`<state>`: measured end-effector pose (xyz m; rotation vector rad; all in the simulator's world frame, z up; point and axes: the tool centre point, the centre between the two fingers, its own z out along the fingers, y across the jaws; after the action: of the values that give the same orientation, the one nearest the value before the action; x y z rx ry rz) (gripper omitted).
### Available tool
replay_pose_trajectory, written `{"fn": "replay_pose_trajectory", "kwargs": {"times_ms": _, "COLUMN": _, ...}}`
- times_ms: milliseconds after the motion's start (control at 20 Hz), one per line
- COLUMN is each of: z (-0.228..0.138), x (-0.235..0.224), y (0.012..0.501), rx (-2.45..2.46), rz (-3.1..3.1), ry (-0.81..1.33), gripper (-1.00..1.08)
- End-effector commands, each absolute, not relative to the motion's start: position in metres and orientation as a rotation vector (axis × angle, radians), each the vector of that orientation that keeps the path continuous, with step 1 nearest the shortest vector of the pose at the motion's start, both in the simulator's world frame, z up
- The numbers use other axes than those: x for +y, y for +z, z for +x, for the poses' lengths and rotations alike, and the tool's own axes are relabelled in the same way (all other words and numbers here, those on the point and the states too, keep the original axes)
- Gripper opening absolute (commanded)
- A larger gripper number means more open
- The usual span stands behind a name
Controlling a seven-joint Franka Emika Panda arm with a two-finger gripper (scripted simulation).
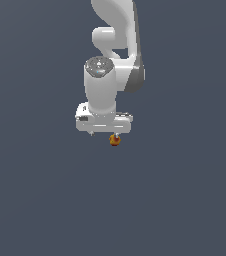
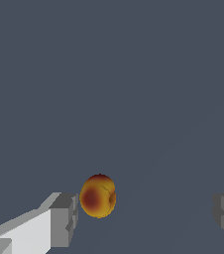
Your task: Pick up the object and move it to a goal position.
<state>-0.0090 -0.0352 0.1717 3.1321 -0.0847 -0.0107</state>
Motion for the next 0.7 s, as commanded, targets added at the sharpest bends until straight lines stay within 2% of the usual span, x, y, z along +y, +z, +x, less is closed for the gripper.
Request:
{"fn": "replay_pose_trajectory", "kwargs": {"times_ms": 0, "z": -0.010, "x": -0.034, "y": 0.170, "rx": -0.077, "rz": 3.132, "ry": -0.011, "gripper": 1.00}}
{"fn": "replay_pose_trajectory", "kwargs": {"times_ms": 650, "z": -0.044, "x": -0.016, "y": 0.117, "rx": 0.138, "rz": 3.135, "ry": -0.005, "gripper": 1.00}}
